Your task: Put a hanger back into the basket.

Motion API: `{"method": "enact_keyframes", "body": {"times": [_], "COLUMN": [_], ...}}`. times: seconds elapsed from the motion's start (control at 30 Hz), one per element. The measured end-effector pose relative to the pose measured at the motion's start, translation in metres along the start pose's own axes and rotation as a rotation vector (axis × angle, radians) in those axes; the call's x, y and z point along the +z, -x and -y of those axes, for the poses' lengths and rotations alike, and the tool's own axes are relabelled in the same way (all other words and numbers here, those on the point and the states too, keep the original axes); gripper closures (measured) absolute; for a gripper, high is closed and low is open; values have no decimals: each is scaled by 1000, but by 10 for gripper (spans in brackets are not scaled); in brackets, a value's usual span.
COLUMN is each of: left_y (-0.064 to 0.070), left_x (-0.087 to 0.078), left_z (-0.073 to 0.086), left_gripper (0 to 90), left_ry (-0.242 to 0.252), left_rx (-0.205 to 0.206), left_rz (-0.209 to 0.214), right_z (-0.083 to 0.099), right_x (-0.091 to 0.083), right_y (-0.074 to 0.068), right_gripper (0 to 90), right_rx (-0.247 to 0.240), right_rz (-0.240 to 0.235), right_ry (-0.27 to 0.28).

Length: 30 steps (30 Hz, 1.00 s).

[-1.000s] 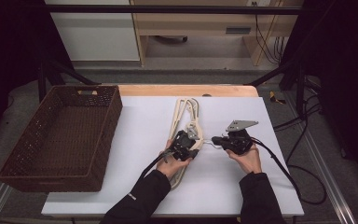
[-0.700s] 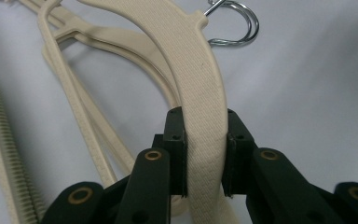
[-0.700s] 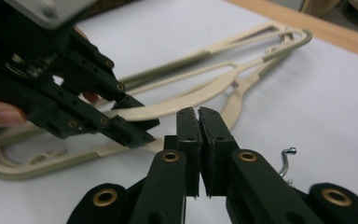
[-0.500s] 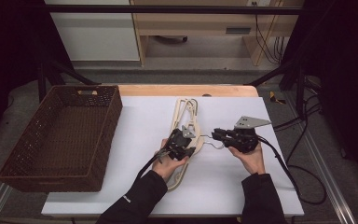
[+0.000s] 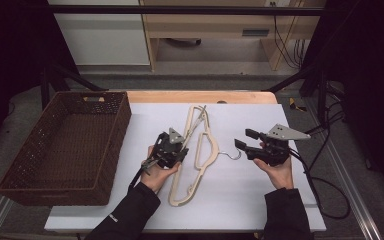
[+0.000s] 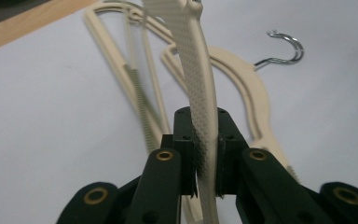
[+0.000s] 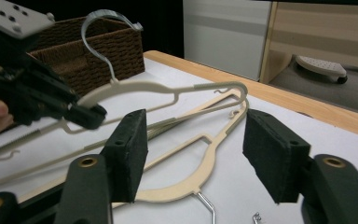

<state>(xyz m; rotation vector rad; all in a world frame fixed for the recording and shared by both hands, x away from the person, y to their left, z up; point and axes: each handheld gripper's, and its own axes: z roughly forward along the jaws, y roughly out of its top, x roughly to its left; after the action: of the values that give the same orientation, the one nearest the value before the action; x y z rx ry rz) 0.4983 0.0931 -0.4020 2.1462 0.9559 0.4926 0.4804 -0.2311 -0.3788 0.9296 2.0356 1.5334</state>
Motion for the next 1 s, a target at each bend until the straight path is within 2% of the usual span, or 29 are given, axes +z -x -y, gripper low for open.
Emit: {"method": "enact_keyframes", "body": {"times": [0.13,0.17,0.33,0.5,0.6,0.67,0.77,1.0], "left_y": [-18,-21,-32,-36,-37,-38,-37,-34], "left_x": [-11,-13,-24,-45,-63,-75,-93,-132], "left_z": [6,7,12,13,10,8,4,-11], "left_gripper": [853,859,860,861,861,861,861,861], "left_ry": [20,27,35,104,131,157,189,232], "left_rx": [-36,-47,-31,-55,-30,-30,-23,43], "left_rz": [-39,-35,-52,11,40,80,112,153], "right_z": [3,3,7,9,9,10,11,19], "right_x": [-1,-2,-5,-13,-18,-22,-26,-41], "right_y": [-1,-1,-1,-2,-4,-5,-7,-7], "right_gripper": [348,342,311,248,215,185,136,97], "right_rx": [10,13,20,35,43,49,60,79], "right_rz": [9,13,25,35,40,51,75,103], "right_ry": [-4,-9,-16,-4,4,8,2,-3]}}
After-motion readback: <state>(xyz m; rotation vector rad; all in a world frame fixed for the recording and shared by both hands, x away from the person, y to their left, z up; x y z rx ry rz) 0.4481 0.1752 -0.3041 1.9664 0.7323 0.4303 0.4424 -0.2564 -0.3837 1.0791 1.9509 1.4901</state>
